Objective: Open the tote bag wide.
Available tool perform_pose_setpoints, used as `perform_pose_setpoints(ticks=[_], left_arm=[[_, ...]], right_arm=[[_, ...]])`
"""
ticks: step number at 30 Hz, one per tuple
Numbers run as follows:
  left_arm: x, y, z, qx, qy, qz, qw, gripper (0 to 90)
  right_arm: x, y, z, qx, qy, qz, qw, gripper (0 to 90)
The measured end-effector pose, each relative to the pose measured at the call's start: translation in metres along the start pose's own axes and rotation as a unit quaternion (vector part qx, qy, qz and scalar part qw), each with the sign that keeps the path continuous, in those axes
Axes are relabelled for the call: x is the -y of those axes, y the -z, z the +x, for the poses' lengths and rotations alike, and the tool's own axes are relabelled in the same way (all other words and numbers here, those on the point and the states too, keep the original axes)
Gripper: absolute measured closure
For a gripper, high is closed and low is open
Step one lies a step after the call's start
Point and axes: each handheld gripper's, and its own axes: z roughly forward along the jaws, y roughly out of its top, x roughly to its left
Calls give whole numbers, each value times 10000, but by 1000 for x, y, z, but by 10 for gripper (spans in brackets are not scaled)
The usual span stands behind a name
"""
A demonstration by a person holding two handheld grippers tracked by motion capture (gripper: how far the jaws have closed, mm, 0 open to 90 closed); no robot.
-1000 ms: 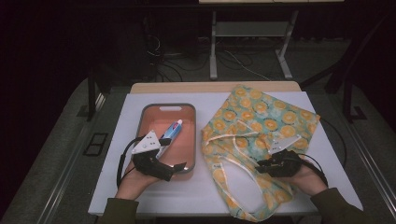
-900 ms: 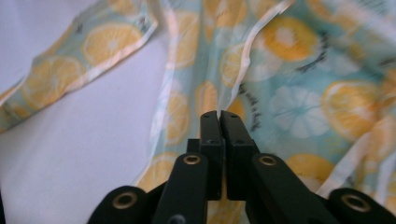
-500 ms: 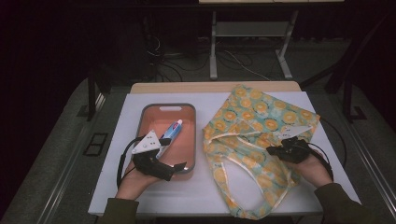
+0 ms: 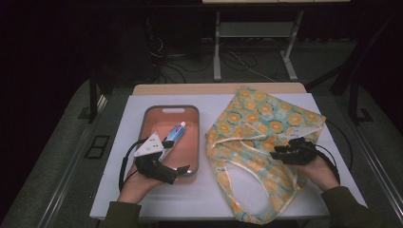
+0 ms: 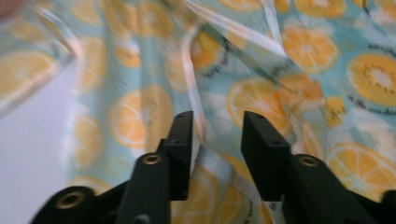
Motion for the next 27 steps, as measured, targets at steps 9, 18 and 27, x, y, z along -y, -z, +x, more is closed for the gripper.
perform_pose_setpoints(ticks=[9, 18, 27], left_arm=[[0, 0, 0, -6, -5, 10, 10000, 0], [0, 0, 0, 4, -7, 7, 10000, 0], [0, 0, 0, 7, -7, 19, 10000, 0]], right_arm=[[-28, -19, 32, -165, 550, 3, 9983, 345], [-23, -56, 21, -110, 640, 457, 9968, 261], [-15, -59, 4, -148, 567, 366, 9976, 416]])
